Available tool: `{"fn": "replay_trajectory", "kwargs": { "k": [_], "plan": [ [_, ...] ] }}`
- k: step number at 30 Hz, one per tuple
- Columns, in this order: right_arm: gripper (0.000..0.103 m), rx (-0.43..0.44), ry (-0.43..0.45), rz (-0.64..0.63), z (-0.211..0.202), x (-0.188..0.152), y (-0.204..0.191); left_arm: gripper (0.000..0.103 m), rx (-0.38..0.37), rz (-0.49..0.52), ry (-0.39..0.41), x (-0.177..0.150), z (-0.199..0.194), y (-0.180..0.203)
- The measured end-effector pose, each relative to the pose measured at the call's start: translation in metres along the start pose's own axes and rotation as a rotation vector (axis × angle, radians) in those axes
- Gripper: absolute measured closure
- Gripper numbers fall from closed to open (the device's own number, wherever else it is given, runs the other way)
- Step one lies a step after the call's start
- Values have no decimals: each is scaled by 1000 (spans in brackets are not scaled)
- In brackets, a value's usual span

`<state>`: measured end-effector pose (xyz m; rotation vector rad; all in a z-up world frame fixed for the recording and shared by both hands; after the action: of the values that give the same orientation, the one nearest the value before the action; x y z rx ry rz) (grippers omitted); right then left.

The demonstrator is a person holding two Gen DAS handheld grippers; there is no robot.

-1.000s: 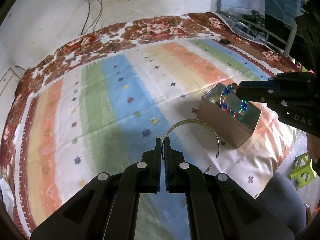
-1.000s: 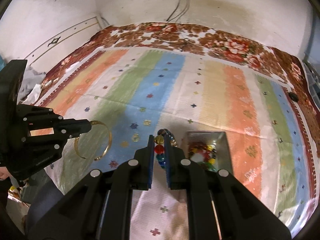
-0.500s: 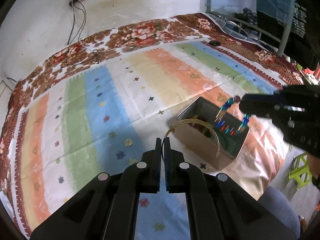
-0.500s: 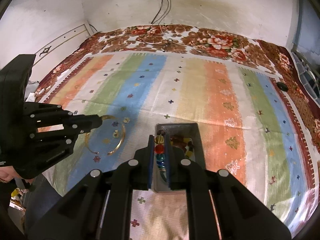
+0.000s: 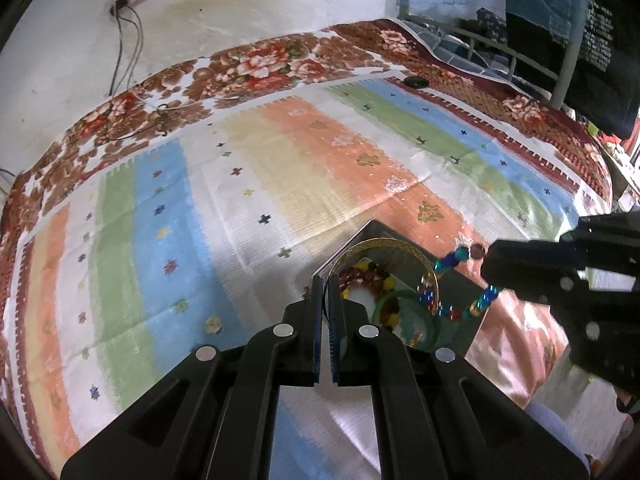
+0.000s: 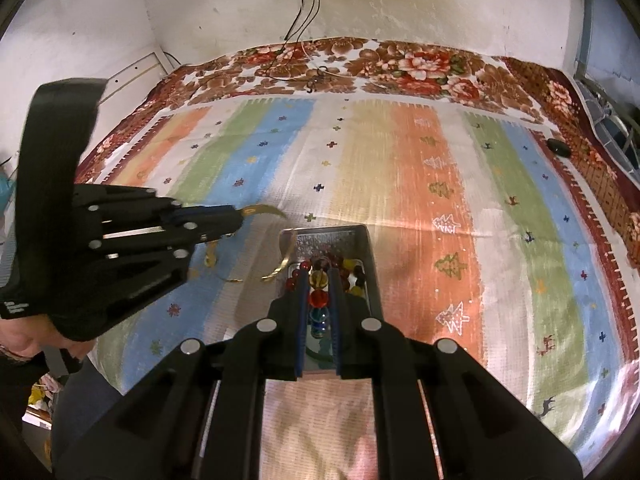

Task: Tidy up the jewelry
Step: 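Lower the gold bangle into the tin and open the left gripper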

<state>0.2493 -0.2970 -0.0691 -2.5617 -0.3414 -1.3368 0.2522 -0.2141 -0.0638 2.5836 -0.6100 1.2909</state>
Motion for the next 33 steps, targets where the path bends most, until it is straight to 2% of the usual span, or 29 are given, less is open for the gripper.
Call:
{"fn": "replay_trajectory", "kwargs": {
  "k": [6, 14, 16, 17, 18, 19, 20, 29, 33],
  "plan": [
    [92, 8, -26, 9, 12, -10, 7, 101, -13, -9, -22, -2, 23, 5],
    [92, 7, -48, 23, 20, -23, 13, 100, -23, -13, -39, -6, 34, 8],
    [92, 4, -48, 31, 21, -22, 13, 97, -29, -9, -41, -5, 35, 11],
    [84, 6, -50, 37, 21, -22, 14, 96, -41, -7, -42, -5, 36, 13],
    [73, 12, -58, 39, 22, -22, 14, 77, -44, -5, -43, -4, 37, 14],
    [48, 18, -61, 41, 21, -23, 13, 55, -41, -6, -33, -3, 37, 14],
    [44, 20, -59, 39, 21, -23, 13, 54, -34, -8, -24, -1, 36, 13],
    [44, 40, -60, 20, 19, -24, 5, 54, -18, -20, -21, -5, 27, -1],
    [46, 52, -64, -1, 20, -24, -7, 54, 17, -30, -30, -15, 17, -26]
  ]
}}
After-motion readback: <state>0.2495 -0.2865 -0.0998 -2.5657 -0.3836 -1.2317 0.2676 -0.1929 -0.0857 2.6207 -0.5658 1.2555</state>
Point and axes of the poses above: each gripper's, at about its wrist camera, not at the fingertips, and z roughly the way its jaws point, y to its right, x to its top, the point moved 7 cm from there along z, roughly the way its jaws point, and after that the axes turned 15 degrees about y, right-handed, at the moved point
